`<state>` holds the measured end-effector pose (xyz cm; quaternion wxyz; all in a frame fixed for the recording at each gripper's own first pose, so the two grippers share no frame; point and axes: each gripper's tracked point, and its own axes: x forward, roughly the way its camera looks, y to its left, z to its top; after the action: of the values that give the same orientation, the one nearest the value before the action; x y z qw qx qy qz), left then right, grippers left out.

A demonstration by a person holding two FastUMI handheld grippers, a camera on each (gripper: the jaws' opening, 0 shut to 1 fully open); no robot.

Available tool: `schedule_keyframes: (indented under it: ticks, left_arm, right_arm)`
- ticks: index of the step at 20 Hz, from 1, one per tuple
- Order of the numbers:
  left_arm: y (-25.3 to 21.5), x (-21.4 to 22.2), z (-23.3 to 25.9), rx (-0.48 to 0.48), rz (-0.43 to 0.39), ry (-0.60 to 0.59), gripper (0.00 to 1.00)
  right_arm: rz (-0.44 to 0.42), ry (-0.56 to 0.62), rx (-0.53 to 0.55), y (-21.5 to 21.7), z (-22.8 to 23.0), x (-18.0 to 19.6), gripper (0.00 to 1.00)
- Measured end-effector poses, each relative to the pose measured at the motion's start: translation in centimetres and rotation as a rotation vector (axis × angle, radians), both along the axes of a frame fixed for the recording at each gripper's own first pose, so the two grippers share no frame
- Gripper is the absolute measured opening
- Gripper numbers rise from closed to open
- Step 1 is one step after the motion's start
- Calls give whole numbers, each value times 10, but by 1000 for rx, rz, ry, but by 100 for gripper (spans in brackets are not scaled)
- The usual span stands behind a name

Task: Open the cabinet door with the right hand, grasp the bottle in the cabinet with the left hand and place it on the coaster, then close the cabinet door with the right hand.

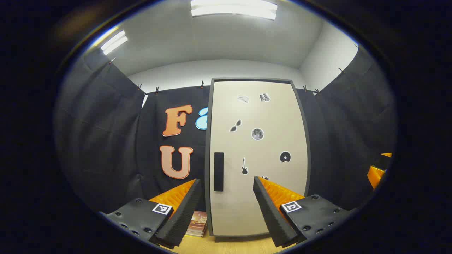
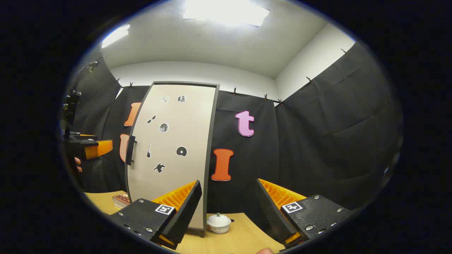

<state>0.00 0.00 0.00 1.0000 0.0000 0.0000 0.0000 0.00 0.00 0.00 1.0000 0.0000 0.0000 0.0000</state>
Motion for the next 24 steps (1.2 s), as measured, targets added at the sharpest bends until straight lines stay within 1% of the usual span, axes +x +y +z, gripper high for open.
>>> schedule_keyframes:
  ticks: [1,2,3,6,9,10,12,14,16,17,19,20,24]
  left_arm:
    - [10,0,5,-2,12,-11,97]
    - [19,-1,8,-2,21,-17,96]
    - [27,0,11,3,27,-21,95]
    - [43,4,12,7,32,-21,96]
    - [46,5,1,-16,33,17,96]
    - [49,6,-2,-24,45,24,96]
    - [68,6,-2,-25,119,5,96]
    - [70,7,-11,-25,135,24,96]
    - [69,9,-22,-23,123,64,92]
    - [65,9,-27,-33,101,83,94]
    - [55,11,-35,-37,64,113,94]
    - [50,13,-36,-37,43,115,95]
    - [39,15,-29,-1,-2,99,93]
  right_arm:
    - [4,6,10,7,1,3,95]
    - [18,14,16,17,2,6,90]
    - [30,15,24,26,6,8,95]
    - [64,-5,48,46,14,10,95]
    - [87,-4,64,65,13,12,95]
    - [91,0,64,70,11,13,95]
    - [98,1,73,73,13,11,95]
    - [102,-6,102,79,17,11,95]
    - [82,-10,119,75,17,14,95]
    - [71,-12,116,73,17,15,95]
    - [58,-9,95,69,16,14,95]
    - [52,-6,90,68,15,15,95]
    - [42,-6,89,67,19,17,95]
